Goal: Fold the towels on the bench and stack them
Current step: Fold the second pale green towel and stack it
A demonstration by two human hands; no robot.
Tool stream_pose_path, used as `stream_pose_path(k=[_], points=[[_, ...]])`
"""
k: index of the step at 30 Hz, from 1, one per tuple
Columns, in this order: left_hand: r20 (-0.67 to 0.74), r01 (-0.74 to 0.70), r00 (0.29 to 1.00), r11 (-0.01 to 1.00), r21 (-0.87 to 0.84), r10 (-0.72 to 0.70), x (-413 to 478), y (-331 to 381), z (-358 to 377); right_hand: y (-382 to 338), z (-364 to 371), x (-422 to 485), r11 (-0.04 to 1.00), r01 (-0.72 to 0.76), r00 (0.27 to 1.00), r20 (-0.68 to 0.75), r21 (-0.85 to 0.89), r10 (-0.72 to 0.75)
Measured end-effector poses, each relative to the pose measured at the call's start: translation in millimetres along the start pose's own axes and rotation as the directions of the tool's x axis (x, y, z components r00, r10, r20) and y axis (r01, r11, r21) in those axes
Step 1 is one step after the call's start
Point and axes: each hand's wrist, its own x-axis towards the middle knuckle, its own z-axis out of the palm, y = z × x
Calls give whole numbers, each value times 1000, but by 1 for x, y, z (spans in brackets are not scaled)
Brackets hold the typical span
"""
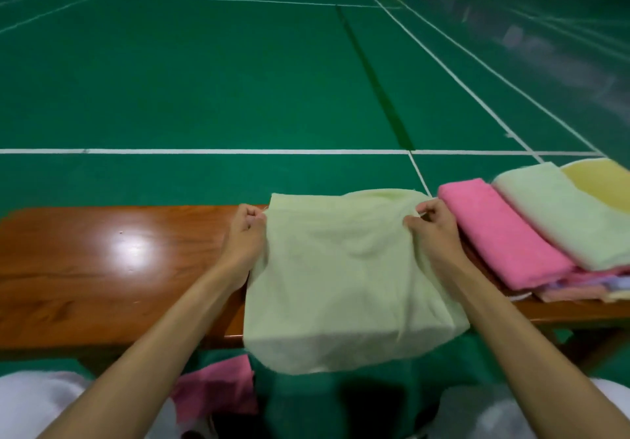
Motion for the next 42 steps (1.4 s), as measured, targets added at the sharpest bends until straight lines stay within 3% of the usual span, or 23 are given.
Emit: stream_pose_path(k=[5,9,12,14,16,17,19,21,24,27,33,36,39,42], points=[[-29,-40,999,999,-34,39,18,10,-14,9,-4,0,978,170,982,103,-117,-158],[-12,-31,999,988,-154,30,22,28,-29,-10,2,16,965,245,955,147,89,-256],[-10,-20,1000,973,-229,18,24,37,-35,-23,8,27,958,219,952,173,186,-251],[-22,-42,999,992,-122,40,27,32,-35,-20,11,29,984,164,969,177,64,-173],[8,-140,990,976,169,141,26,19,-35,-12,16,24,982,114,981,175,-147,-88],[49,-185,982,892,413,181,23,9,-35,-6,19,21,950,123,981,179,-286,-73],[161,-275,956,563,779,244,10,-8,-30,6,25,13,781,234,967,226,-578,-122],[301,-369,927,389,844,225,-10,-14,-16,12,32,-1,581,377,922,349,-721,-166],[437,-459,888,253,852,139,-23,-23,-6,29,39,-17,384,503,856,508,-774,-96],[394,-409,913,234,882,108,-12,-23,-19,38,33,-6,310,508,859,501,-804,-109],[378,-389,921,231,892,90,0,-20,-22,34,33,9,304,457,887,453,-836,-89],[396,-406,914,251,879,93,4,-17,-21,30,33,8,400,442,894,433,-803,-117],[380,-407,913,394,824,150,3,-13,-24,22,28,2,574,396,916,354,-717,-190],[234,-337,937,507,793,257,-5,-4,-32,14,20,-11,576,321,947,272,-752,-173]])
